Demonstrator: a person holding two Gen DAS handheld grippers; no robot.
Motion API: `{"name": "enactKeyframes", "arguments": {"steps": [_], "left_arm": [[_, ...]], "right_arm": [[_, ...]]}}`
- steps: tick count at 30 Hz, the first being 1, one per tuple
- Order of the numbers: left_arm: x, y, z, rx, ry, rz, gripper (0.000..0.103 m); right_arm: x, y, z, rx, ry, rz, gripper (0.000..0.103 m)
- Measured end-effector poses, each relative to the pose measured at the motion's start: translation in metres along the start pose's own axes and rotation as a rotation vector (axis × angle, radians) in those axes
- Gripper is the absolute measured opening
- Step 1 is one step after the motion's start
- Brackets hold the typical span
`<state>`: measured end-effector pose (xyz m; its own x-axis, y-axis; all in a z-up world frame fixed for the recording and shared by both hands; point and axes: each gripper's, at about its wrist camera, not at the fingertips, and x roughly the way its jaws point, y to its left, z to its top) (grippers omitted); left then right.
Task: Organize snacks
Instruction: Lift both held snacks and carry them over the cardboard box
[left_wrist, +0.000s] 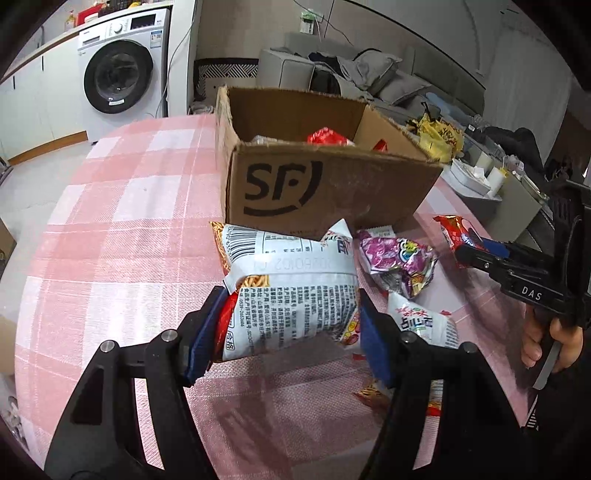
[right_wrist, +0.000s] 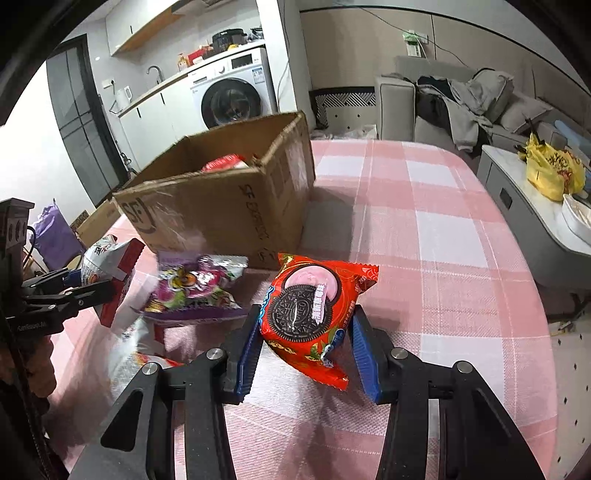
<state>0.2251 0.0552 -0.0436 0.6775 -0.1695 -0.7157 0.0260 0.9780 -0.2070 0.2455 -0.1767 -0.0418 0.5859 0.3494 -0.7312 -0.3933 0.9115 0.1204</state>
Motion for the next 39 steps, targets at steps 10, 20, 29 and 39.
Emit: {"name": "enactKeyframes", "arguments": {"steps": [10,20,29,39], "left_arm": [[-0.033,-0.004,0.013,-0.001,-0.064,0.000,0.065],[-0.060,-0.007,0.037,0.003,-0.129,0.014,0.065],[-0.076,-0.012,0.069,0.018,-0.189,0.034,0.066],[-0.080,-0.020,0.102,0.039,-0.227,0.040,0.066]], "right_arm": [[-0.030,0.017,0.016,-0.037,-0.067,0.013,0.046],[-0.051,0.027,0.037,-0.056,-0.132,0.033,0.046],[-0.057,0.041,0.061,-0.079,-0.178,0.062,0.046],[-0.056,0.057,0.087,-0.106,-0.212,0.091,0.046]]}}
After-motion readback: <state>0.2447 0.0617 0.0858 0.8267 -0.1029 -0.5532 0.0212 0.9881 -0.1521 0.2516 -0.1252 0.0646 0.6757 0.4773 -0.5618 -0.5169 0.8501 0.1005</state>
